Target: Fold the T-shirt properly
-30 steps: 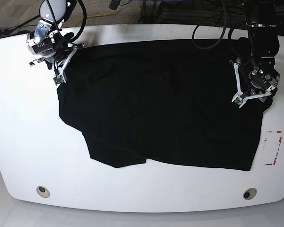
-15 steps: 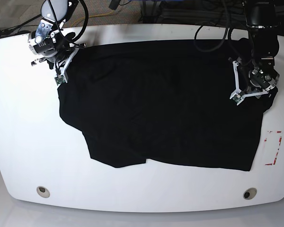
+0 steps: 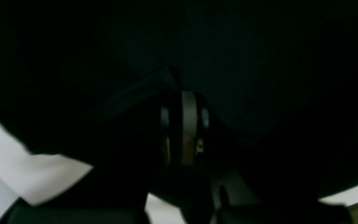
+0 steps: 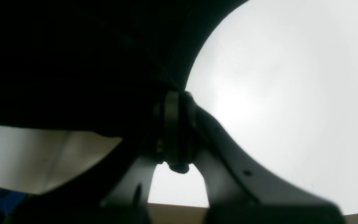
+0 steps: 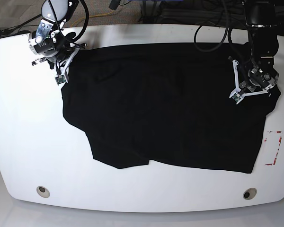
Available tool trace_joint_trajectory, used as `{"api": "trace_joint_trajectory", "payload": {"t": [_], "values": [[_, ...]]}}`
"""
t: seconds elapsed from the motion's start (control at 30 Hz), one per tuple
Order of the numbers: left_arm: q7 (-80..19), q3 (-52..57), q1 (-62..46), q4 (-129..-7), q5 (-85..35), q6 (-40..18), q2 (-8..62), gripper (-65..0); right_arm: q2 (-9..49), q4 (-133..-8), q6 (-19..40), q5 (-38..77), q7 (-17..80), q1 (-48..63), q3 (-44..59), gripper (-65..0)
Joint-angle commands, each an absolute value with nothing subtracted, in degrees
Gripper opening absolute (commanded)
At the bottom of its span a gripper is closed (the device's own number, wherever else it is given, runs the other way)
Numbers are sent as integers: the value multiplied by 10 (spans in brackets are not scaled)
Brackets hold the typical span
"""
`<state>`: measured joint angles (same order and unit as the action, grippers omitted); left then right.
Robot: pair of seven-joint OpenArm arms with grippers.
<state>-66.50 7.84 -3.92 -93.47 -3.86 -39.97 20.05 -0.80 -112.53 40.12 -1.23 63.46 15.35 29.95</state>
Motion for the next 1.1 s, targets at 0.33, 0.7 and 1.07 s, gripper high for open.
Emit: {"api": "trace_joint_trajectory", "payload": {"t": [0.33, 0.7, 1.07], "values": [[-676, 96, -36, -981, -33, -400, 219, -592, -5, -1135, 400, -12, 628, 150, 302, -650], [-676, 97, -15, -927, -36, -400, 217, -442, -6, -1135, 400, -12, 628, 150, 302, -650], [-678, 102, -4, -917, -38, -400, 217, -439, -6, -1135, 400, -12, 628, 150, 302, -650]]}}
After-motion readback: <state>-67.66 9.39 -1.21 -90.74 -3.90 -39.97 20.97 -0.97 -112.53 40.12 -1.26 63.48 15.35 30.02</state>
